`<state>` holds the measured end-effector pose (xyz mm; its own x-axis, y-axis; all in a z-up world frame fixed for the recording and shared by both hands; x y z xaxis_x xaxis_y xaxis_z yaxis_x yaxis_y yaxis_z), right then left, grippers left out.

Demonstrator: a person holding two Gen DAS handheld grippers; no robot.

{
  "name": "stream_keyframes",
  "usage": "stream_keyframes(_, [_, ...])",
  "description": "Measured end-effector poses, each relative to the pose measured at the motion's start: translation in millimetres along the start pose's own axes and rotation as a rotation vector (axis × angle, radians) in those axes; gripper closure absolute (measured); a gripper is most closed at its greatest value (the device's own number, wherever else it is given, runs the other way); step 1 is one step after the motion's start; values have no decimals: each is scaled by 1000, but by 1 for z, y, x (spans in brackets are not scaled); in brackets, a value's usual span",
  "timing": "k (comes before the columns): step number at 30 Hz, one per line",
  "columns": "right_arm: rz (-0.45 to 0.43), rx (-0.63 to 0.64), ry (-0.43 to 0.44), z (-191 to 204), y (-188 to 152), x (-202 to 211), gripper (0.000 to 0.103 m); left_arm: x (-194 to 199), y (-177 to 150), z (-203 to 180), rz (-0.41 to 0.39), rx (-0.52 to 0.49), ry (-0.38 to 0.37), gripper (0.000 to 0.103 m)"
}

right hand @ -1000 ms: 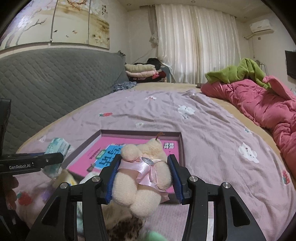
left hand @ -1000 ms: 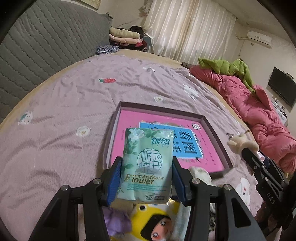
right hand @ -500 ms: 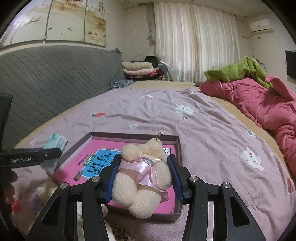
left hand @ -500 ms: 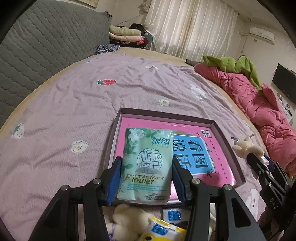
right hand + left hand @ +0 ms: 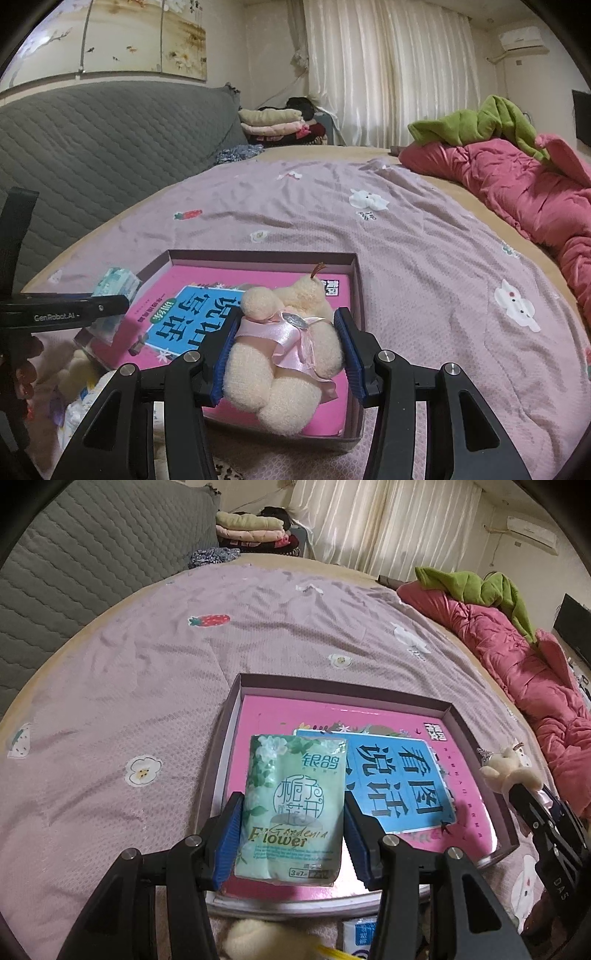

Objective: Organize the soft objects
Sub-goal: 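Carry the tissue pack into the box with left tool while right tool carries teddy there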

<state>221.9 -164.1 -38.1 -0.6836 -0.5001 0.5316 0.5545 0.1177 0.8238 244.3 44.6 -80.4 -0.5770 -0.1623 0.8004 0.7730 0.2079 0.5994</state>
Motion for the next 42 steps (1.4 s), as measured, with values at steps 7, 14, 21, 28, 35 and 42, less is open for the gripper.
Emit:
stream_keyframes(7, [36, 2, -11, -4, -8, -12, 52, -12, -2, -6, 23, -18, 7, 52])
stream_keyframes(14, [82, -2, -43, -7, -15, -20, 52, -22, -5, -7, 60, -32, 23, 52])
stream_keyframes(21, [123, -12, -66, -13, -21, -26, 52, -25, -7, -7, 67, -38, 33, 52])
stream_keyframes(28, [151, -11, -77, -16, -26, -30, 51, -28, -10, -8, 80, -46, 43, 52])
stream_keyframes(35, [170, -12, -77, -16, -28, -32, 48, -28, -11, -7, 78, -35, 54, 52])
stream_keyframes(42, [164, -39, -56, -18, -29, -29, 44, -32, -12, -2, 97, -29, 76, 52])
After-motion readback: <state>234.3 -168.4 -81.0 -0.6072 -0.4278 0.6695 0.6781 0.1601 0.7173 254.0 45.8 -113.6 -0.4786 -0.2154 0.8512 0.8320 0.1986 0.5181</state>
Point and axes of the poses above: each gripper's, at about its wrist camera, not at the fingertips, and x roughly against the way its jaws point, z to its left, y to its top, the point moved 5 cm from there along -x, roughly the way its jaws point, and after that the axes turned 12 degrees about y, right-handed, at the moved point
